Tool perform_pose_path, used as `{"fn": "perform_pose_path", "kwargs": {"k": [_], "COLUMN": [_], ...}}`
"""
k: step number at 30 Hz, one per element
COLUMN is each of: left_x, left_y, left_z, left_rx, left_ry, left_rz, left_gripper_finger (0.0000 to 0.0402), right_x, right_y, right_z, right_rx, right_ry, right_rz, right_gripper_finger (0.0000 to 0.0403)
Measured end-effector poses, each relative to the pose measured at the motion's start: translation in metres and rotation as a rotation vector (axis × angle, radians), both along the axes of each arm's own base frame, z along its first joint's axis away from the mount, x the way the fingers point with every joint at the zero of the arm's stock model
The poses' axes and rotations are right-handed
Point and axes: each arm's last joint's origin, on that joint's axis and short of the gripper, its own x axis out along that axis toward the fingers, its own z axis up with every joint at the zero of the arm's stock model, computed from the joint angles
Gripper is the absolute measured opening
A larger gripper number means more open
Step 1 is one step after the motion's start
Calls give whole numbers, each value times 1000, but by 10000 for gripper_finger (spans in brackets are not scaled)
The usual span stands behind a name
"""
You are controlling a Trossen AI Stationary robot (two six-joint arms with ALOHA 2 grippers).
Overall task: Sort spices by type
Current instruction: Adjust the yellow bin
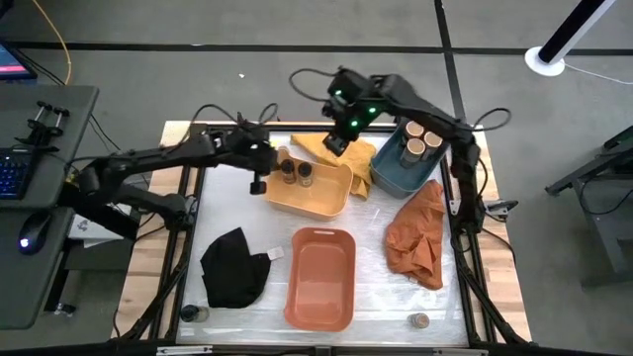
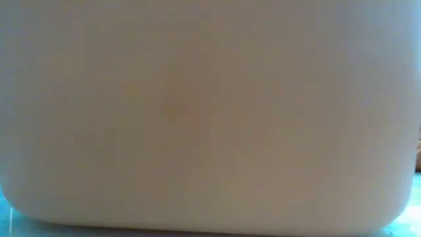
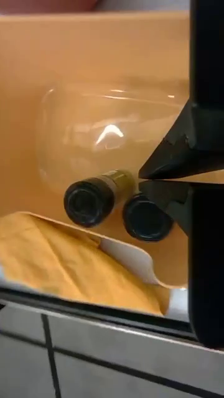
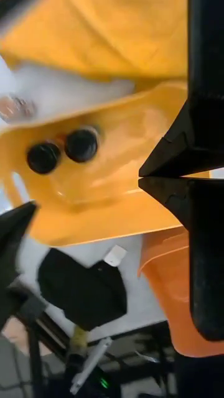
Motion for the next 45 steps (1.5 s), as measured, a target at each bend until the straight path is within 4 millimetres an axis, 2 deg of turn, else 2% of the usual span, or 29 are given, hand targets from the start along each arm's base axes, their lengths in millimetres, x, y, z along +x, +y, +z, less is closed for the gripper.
{"fn": "perform_pose_path", "kwargs": {"k": [5, 10, 16, 22, 36, 45], "left_x": [26, 31, 28, 33, 15, -7], "left_y": [10, 13, 13, 18, 35, 47], "left_z": [-3, 2, -7, -11, -13, -15], "left_rx": [13, -15, -48, -43, -99, -54], "left_ry": [194, 365, 476, 456, 532, 720], "left_rz": [-10, -42, -85, -72, -2, 82], "left_gripper_finger": [1, 0, 0, 0, 0, 0], "right_x": [-26, -43, -49, -49, -50, -51], "right_y": [10, 19, 23, 22, 22, 23], "right_z": [28, 45, 50, 50, 49, 49], "right_rx": [-85, -157, -191, -214, -249, -270], "right_ry": [-12, -20, -14, -14, 0, 8], "right_rz": [-68, -104, -102, -76, -44, -11], "right_gripper_finger": [0, 0, 0, 0, 0, 0]}}
